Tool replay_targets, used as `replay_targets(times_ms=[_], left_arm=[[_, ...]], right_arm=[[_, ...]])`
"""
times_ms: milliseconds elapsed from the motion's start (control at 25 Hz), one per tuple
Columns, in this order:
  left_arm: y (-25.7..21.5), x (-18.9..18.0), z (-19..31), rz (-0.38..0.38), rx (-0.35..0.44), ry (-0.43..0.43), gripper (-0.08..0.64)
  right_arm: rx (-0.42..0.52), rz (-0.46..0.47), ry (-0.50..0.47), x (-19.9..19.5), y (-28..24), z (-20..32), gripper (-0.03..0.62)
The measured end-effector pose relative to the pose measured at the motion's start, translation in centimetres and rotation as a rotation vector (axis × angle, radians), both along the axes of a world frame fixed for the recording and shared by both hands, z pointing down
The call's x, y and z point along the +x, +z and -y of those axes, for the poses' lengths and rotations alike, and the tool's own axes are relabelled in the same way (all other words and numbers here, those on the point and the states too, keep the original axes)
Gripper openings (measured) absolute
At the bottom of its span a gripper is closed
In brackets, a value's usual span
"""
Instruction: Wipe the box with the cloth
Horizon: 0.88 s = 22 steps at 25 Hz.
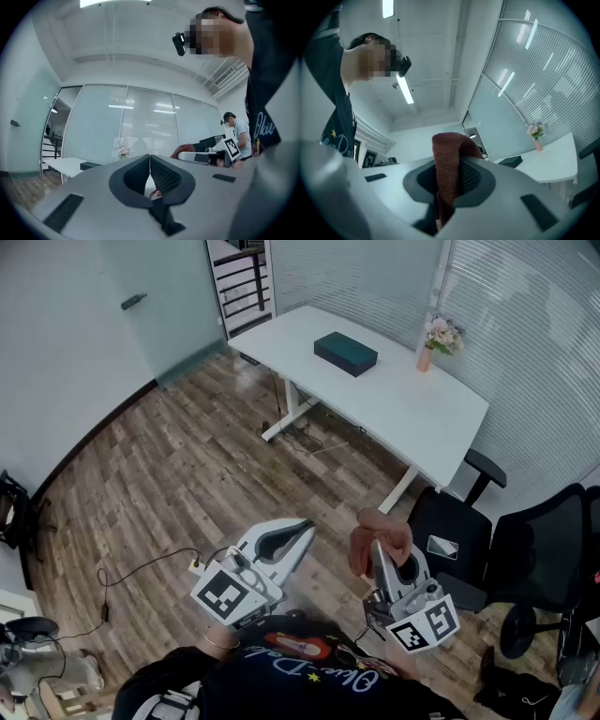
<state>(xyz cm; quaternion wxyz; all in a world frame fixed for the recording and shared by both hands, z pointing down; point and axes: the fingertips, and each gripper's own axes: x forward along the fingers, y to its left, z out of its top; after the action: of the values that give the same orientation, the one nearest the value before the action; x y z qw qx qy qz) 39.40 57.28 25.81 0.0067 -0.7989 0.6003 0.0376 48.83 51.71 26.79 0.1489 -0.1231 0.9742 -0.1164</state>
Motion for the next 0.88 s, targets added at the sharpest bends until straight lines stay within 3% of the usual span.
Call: replay_targets(times_ms=[440,560,880], left_arm=[[0.5,0.1,-0.2,0.005,-0.011,-0.040,0.005],[0.1,1.1,-0.1,-0.003,0.021,-0.039,0.005],[1.0,4.6,1.2,0.008,-0.022,-0.061,0.005]], right_arm=[[-0.016,0.014,-0.023,0.4,0.5,0.2,0.048],[-0.034,0.036,-0.032,1.4,0.6,0.2,0.048],[-0.026,0.040,-0.049,5.0,0.9,1.6,0.049]])
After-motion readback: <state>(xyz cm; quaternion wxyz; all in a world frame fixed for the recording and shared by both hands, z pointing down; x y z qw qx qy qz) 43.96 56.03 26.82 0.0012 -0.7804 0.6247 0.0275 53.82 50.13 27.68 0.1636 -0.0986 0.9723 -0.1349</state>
